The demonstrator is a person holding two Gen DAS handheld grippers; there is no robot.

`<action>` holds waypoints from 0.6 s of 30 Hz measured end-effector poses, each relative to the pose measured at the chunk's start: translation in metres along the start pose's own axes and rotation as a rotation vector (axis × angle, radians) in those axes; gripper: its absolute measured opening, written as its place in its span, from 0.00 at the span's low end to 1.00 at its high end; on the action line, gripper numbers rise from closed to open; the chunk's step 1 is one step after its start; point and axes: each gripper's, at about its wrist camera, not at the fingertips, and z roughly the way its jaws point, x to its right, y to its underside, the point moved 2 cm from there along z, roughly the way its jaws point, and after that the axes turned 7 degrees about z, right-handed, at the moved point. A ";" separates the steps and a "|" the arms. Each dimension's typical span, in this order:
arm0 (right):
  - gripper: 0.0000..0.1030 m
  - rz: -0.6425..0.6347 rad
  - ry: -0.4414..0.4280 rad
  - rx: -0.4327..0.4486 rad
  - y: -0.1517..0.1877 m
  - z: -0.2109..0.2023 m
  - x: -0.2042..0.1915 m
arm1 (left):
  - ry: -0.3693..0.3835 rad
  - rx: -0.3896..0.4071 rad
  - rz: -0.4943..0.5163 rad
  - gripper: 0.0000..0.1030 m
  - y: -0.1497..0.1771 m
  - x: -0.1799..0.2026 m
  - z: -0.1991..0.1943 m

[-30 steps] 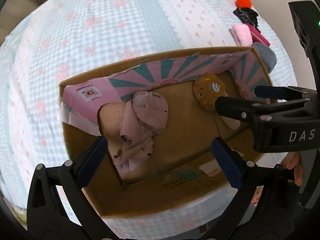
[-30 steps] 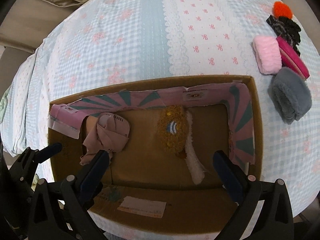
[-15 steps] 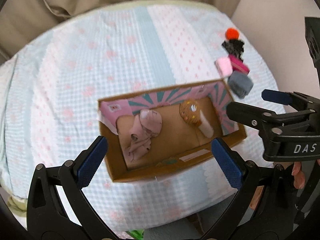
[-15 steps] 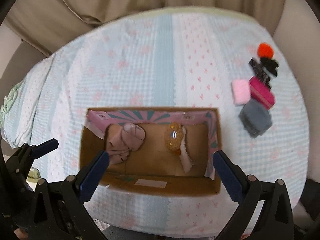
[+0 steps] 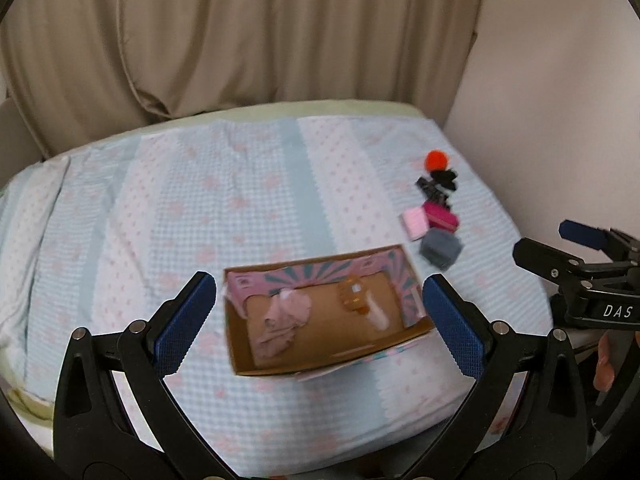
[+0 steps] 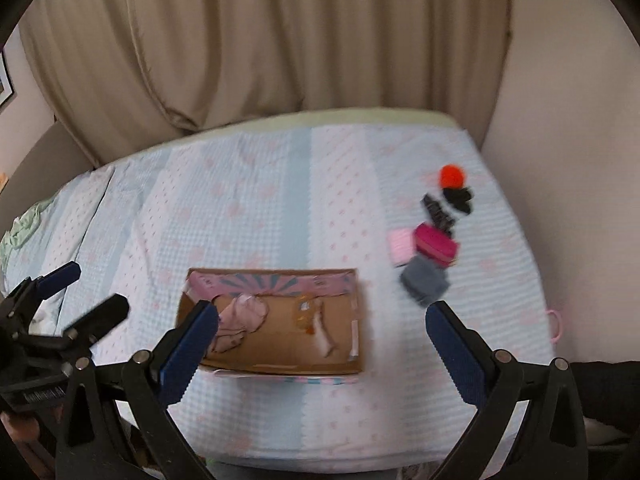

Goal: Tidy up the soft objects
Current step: 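Open both tools to release the items and lift away from the box, then grasp the grey sock ball with the left tool while the right tool grasps the magenta pouch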

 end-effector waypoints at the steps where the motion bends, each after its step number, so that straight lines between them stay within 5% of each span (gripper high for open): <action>1: 1.00 0.008 0.004 0.009 0.000 -0.005 0.006 | 0.011 0.010 -0.005 1.00 -0.001 0.003 -0.003; 12: 1.00 0.100 0.014 0.047 -0.021 -0.025 0.100 | 0.092 0.074 0.016 1.00 -0.029 0.078 0.001; 18: 1.00 0.058 -0.035 0.044 -0.039 -0.018 0.149 | 0.123 0.045 -0.003 1.00 -0.050 0.128 0.028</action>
